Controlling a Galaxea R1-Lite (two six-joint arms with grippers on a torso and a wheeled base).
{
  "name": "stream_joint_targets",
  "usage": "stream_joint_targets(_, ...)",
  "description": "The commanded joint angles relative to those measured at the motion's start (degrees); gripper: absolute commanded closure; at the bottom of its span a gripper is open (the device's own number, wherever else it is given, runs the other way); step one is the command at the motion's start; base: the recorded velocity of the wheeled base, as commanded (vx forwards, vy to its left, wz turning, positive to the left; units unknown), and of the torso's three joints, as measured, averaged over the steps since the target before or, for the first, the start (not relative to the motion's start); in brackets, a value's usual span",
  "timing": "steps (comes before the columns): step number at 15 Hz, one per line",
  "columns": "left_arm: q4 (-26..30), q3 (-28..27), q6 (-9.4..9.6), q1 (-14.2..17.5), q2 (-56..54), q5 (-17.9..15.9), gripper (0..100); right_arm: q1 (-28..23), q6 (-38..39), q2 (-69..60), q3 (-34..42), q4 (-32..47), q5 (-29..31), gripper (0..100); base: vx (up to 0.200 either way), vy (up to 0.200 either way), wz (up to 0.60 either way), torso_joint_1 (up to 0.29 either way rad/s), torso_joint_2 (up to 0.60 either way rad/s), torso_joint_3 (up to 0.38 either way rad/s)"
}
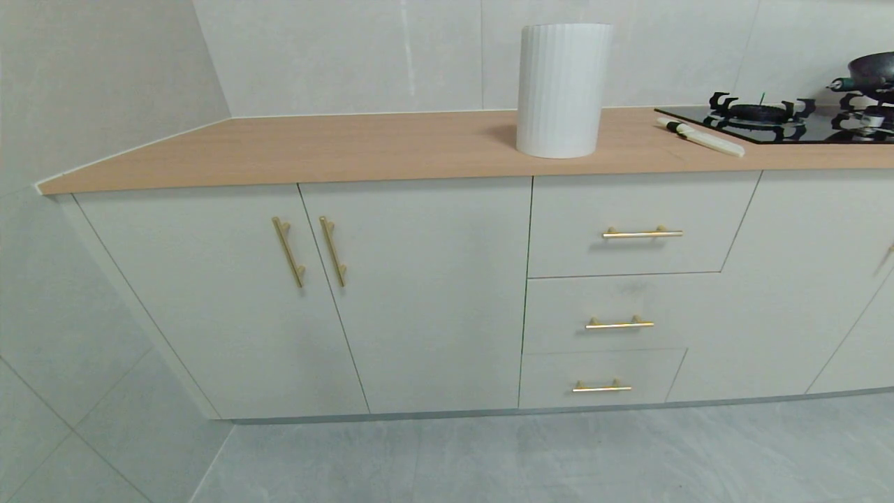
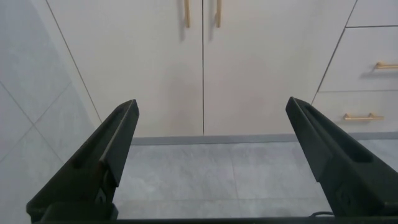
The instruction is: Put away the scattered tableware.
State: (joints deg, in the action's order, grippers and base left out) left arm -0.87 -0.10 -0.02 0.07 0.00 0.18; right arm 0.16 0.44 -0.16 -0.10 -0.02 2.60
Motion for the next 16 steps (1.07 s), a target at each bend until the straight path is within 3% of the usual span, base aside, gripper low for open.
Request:
stream_joint_targets(1,-0.01,0.01,0.02,0.01,0.0,0.08,0,0.02,0.0,0.16,0.01,0.02,-0.14,0,0.2,0.0,0.0,0.002,0.0,0.002)
stream_joint_targets(14,-0.01,0.01,-0.06,0.01,0.0,0.17,0,0.02,0.09,0.16,0.01,0.02,-0.22,0,0.2,0.0,0.0,0.003,0.0,0.002)
stream_joint_targets(16,-0.01,0.01,-0.15,0.01,0.0,0.17,0,0.02,0.09,0.16,0.01,0.02,-0.22,0,0.0,0.0,0.0,0.0,0.0,0.0)
